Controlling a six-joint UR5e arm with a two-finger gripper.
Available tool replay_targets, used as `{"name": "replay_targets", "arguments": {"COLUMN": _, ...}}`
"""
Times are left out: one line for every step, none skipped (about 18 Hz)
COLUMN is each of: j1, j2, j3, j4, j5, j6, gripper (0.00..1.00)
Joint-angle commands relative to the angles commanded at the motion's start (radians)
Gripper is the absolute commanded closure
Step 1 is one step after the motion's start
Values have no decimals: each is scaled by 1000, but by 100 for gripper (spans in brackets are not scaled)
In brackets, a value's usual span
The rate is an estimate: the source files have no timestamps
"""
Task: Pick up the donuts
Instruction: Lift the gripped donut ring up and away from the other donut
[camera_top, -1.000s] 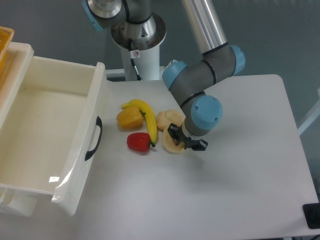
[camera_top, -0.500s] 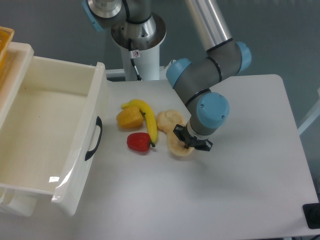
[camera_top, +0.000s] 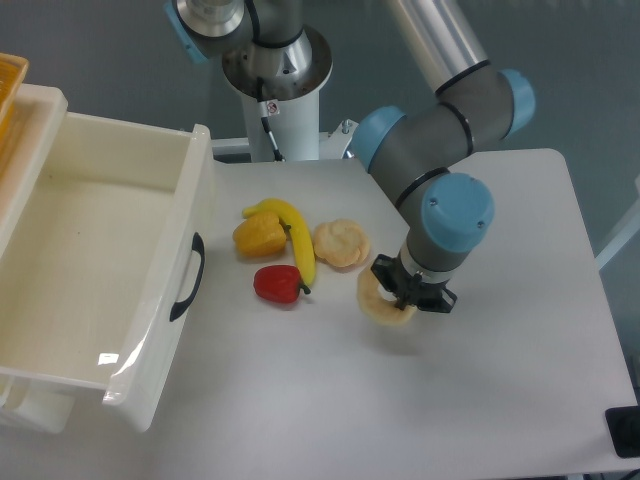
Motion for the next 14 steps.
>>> {"name": "replay_targets", "arguments": {"j1": 12, "j2": -5, "j3": 20, "j4": -6, "j5": 0, "j6": 52, "gripper": 100}}
{"name": "replay_targets", "arguments": {"j1": 18, "j2": -9, "j3": 44, "j4": -27, "j5": -5, "j6": 98, "gripper": 100}}
{"name": "replay_targets", "arguments": {"j1": 31, "j2": -17, "j3": 80, "j4": -75, "j5": -3, "j6": 127, "gripper": 100}}
{"name": "replay_targets", "arguments": {"j1": 34, "j2": -26, "j3": 109, "j4": -109, "j5": 1, "j6": 166, "gripper": 100}}
{"name": "replay_targets", "arguments": {"j1": 34, "j2": -32, "j3": 130, "j4": -115, "j5": 3, "j6": 225, "gripper": 100}}
{"name": "replay_targets", "arguments": {"j1": 34, "j2": -35, "j3": 144, "j4": -118, "j5": 9, "j6": 252, "gripper": 100}}
{"name": "replay_targets", "arguments": {"j1": 34, "j2": -35, "j3": 147, "j4": -118, "j5": 21, "j6": 256, "gripper": 100}}
{"name": "replay_targets", "arguments": {"j1": 34, "j2": -34, "j3": 152, "j4": -118, "j5": 23, "j6": 258, "gripper": 100}}
{"name": "replay_targets", "arguments": {"j1": 34, "j2": -34, "j3": 163, "j4": -120, "j5": 23, "j6": 258, "gripper": 100}}
{"name": "replay_targets", "arguments": {"j1": 34, "j2": -37, "j3": 175, "j4": -120, "j5": 25, "j6": 258, "gripper": 100}}
{"name": "replay_targets", "arguments": {"j1": 34, "j2": -38, "j3": 178, "j4": -121, "j5": 25, "j6": 260, "gripper": 100}}
{"name": "replay_targets", "arguments": {"j1": 34, "j2": -40, "j3": 180, "j4": -121, "j5": 25, "j6": 264, "gripper": 100}}
{"name": "replay_targets", "arguments": {"j1": 32, "j2": -40, "j3": 181, "j4": -121, "j5": 25, "j6": 267, "gripper": 100}}
{"name": "replay_targets", "arguments": {"j1": 34, "j2": -40, "j3": 183, "j4": -121, "j5": 25, "j6": 278, "gripper": 100}}
